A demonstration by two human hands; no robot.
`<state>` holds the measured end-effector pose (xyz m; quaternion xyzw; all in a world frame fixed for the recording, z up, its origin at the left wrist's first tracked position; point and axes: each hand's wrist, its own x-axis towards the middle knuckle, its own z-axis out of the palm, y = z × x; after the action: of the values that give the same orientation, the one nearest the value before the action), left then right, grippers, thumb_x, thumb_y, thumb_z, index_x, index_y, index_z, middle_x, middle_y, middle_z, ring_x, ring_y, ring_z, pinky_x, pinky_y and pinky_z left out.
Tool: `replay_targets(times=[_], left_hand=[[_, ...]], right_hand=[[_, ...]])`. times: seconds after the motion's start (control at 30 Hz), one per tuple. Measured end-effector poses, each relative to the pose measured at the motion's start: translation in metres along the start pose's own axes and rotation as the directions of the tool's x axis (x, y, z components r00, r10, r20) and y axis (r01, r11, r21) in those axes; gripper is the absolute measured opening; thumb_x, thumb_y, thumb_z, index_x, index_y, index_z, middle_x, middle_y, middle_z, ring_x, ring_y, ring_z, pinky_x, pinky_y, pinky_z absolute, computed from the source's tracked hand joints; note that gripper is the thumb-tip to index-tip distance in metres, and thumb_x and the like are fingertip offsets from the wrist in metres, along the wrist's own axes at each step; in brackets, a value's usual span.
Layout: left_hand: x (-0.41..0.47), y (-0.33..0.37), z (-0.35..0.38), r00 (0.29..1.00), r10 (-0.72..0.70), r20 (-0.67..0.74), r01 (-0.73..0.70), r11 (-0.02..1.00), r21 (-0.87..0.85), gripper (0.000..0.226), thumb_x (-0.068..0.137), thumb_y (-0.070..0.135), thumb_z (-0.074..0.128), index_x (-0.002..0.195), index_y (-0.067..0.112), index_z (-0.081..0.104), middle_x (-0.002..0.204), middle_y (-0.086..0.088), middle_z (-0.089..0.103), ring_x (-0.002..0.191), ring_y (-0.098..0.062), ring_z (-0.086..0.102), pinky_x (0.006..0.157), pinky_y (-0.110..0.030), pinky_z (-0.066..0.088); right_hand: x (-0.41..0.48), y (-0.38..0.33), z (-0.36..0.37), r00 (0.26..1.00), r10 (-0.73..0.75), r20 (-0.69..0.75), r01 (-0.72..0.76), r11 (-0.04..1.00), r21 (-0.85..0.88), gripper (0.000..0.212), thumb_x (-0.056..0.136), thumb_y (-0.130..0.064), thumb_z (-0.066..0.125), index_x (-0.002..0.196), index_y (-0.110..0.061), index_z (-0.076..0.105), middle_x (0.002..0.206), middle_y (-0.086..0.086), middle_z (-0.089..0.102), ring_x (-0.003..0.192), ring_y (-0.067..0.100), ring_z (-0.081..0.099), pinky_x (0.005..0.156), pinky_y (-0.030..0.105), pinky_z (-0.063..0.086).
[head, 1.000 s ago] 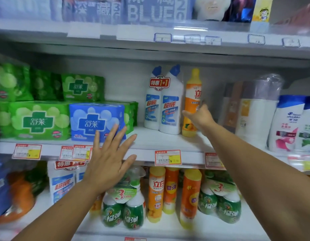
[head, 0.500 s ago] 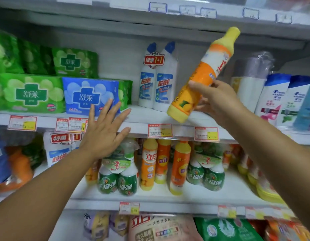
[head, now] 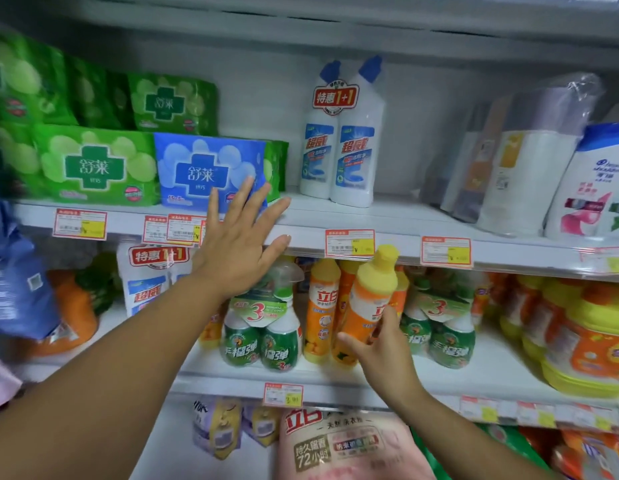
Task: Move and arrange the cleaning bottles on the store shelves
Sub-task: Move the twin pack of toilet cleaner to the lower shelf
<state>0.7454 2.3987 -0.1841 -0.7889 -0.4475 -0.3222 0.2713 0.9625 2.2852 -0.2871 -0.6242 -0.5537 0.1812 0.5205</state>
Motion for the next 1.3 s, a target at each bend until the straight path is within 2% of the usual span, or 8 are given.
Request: replay_targets(times=[0.27, 0.73, 0.83, 0.9, 1.0, 1.1, 1.2, 1.3], left_hand=[[0.0, 0.0, 0.004, 0.999, 0.001, -0.035, -0.001, 1.0, -0.008, 0.057, 0.092, 0.056, 0.021, 0.144, 0.034, 0.018, 0.156, -0.002, 0.017, 0.144, -0.018, -0.005, 0.112, -0.058, -0.005], [0.0, 0.0, -0.001, 1.0, -0.008, 0.022, 0.008, 1.0, -0.01, 0.057, 0.092, 0.059, 0.016, 0.145, 0.037, 0.011, 0.158, 0.0, 0.007, 0.143, -0.015, -0.013, 0.113, -0.056, -0.009], [-0.001, 0.0, -0.003, 1.0, -0.004, 0.026, 0.005, 1.0, -0.025, 0.057, 0.093, 0.058, 0.018, 0.145, 0.037, 0.011, 0.158, 0.0, 0.004, 0.143, -0.014, -0.015, 0.112, -0.055, -0.009], [-0.001, 0.0, -0.004, 0.999, -0.001, 0.036, 0.002, 1.0, -0.029, 0.058, 0.092, 0.058, 0.018, 0.145, 0.037, 0.008, 0.158, 0.001, -0.003, 0.142, -0.013, -0.017, 0.112, -0.055, -0.008], [-0.002, -0.003, -0.008, 1.0, -0.003, 0.024, 0.004, 0.999, -0.043, 0.061, 0.091, 0.06, 0.02, 0.146, 0.037, 0.007, 0.157, 0.0, -0.01, 0.142, -0.014, -0.017, 0.113, -0.055, -0.006], [-0.002, -0.01, -0.011, 0.999, -0.042, 0.001, 0.042, 0.998, -0.04, 0.064, 0.088, 0.062, 0.024, 0.145, 0.037, 0.012, 0.158, -0.003, -0.009, 0.143, -0.019, -0.015, 0.113, -0.055, -0.005], [-0.001, -0.017, -0.009, 0.999, -0.052, 0.003, 0.052, 0.998, -0.023, 0.067, 0.086, 0.066, 0.022, 0.145, 0.036, 0.015, 0.158, -0.002, -0.01, 0.144, -0.02, -0.012, 0.113, -0.057, -0.001], [-0.002, -0.019, -0.004, 0.998, -0.055, -0.013, 0.055, 0.999, 0.001, 0.067, 0.087, 0.066, 0.022, 0.146, 0.035, 0.015, 0.158, -0.003, -0.009, 0.144, -0.021, -0.009, 0.113, -0.059, 0.004]], right_hand=[[0.021, 0.04, 0.031, 0.996, 0.076, -0.044, -0.081, 0.986, -0.145, 0.064, 0.076, -0.019, 0.077, 0.126, -0.011, 0.039, 0.124, 0.005, 0.06, 0.11, 0.023, 0.058, 0.082, 0.026, 0.041], [0.028, 0.023, 0.024, 0.973, 0.23, 0.035, -0.218, 0.954, -0.207, 0.062, 0.077, -0.03, 0.077, 0.125, -0.008, 0.043, 0.115, 0.006, 0.065, 0.105, 0.024, 0.062, 0.085, 0.033, 0.049], [0.006, -0.007, -0.003, 0.99, 0.124, 0.074, -0.1, 0.958, -0.269, 0.047, 0.081, -0.037, 0.071, 0.12, -0.015, 0.054, 0.095, -0.004, 0.067, 0.086, 0.01, 0.063, 0.068, 0.019, 0.045], [-0.01, -0.043, -0.022, 0.996, -0.02, 0.083, 0.033, 0.988, -0.153, 0.024, 0.083, -0.035, 0.068, 0.103, -0.023, 0.064, 0.077, -0.006, 0.069, 0.071, 0.005, 0.065, 0.064, 0.02, 0.051], [-0.008, -0.104, -0.051, 0.965, -0.252, -0.078, 0.257, 0.965, 0.054, 0.005, 0.086, -0.026, 0.066, 0.083, -0.03, 0.066, 0.07, -0.004, 0.071, 0.065, 0.009, 0.068, 0.062, 0.027, 0.056], [0.042, -0.145, -0.069, 0.884, -0.397, -0.246, 0.406, 0.914, -0.017, 0.003, 0.088, -0.029, 0.062, 0.091, -0.029, 0.063, 0.08, -0.01, 0.068, 0.076, 0.008, 0.066, 0.07, 0.027, 0.054], [0.12, -0.159, -0.069, 0.937, -0.263, -0.229, 0.242, 0.963, -0.116, 0.051, 0.086, -0.034, 0.065, 0.131, -0.021, 0.044, 0.117, -0.004, 0.058, 0.103, 0.013, 0.058, 0.088, 0.033, 0.051], [0.176, -0.165, -0.057, 0.99, -0.072, -0.121, 0.077, 0.996, 0.041, 0.077, 0.083, -0.024, 0.069, 0.145, -0.019, 0.023, 0.143, 0.009, 0.042, 0.125, 0.027, 0.05, 0.099, 0.045, 0.045]])
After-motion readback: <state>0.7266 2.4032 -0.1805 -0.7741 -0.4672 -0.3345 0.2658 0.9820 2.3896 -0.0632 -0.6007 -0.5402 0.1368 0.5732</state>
